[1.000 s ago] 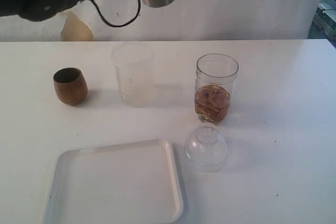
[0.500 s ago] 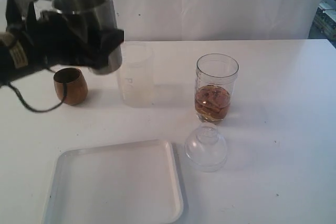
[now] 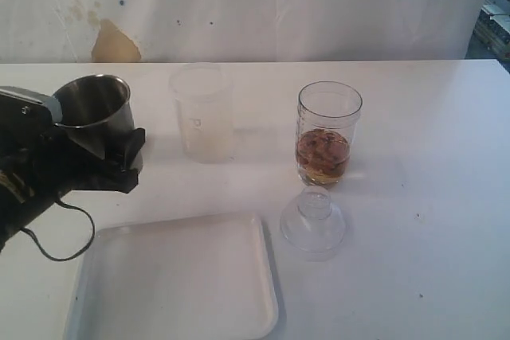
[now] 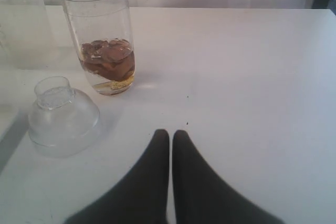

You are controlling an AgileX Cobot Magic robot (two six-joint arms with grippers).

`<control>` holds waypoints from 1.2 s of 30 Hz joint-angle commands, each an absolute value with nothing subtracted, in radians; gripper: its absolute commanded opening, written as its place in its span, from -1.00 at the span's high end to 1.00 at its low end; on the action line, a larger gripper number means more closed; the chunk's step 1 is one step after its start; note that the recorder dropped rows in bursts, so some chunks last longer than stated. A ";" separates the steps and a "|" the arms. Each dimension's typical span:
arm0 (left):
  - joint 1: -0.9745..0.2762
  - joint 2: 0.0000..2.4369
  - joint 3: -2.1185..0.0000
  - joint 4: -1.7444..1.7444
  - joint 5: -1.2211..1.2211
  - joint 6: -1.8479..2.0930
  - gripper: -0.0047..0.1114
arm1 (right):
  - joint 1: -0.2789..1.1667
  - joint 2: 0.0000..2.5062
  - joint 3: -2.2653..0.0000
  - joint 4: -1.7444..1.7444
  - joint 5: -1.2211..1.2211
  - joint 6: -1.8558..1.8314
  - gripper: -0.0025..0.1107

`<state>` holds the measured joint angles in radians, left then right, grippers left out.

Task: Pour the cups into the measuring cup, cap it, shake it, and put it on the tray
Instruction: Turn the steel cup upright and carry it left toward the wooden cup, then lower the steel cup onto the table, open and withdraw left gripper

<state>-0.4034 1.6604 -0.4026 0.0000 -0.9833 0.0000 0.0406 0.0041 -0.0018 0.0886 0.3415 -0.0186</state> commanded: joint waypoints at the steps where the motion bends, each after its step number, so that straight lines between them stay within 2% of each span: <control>1: -0.400 1.815 -0.443 -0.034 -1.183 0.000 0.92 | 0.039 0.000 0.000 0.082 0.336 -0.023 0.92; 6: -0.400 1.999 -0.554 0.043 -1.221 -0.054 0.92 | 0.039 0.000 0.000 0.082 0.336 -0.023 0.92; 12: -0.400 2.048 -0.593 0.060 -1.221 -0.051 0.90 | 0.039 0.000 0.000 0.082 0.336 -0.023 0.92; 14: -0.400 2.048 -0.593 0.061 -1.221 -0.044 0.66 | 0.039 0.000 0.000 0.082 0.336 -0.023 0.92; 15: -0.400 2.048 -0.593 0.061 -1.221 -0.044 0.39 | 0.039 0.000 0.000 0.082 0.336 -0.023 0.92; 16: -0.400 2.048 -0.593 0.061 -1.221 -0.044 0.20 | 0.039 0.000 0.000 0.082 0.336 -0.023 0.92; 17: -0.400 2.048 -0.593 0.061 -1.221 -0.044 -0.16 | 0.039 0.000 0.000 0.082 0.336 -0.023 0.92; 19: -0.400 2.048 -0.593 0.055 -1.218 -0.041 -0.55 | 0.039 0.000 0.000 0.082 0.336 -0.023 0.92; 22: -0.400 2.048 -0.593 0.053 -1.192 -0.018 -0.89 | 0.039 0.000 0.000 0.082 0.336 -0.023 0.92; 36: -0.400 2.001 -0.589 0.039 -1.212 0.019 -0.89 | 0.039 0.000 0.000 0.082 0.336 -0.023 0.92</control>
<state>-0.3997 2.0312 -0.5902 0.0546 -1.1947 0.0137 0.0406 0.0041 -0.0018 0.0886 0.3415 -0.0186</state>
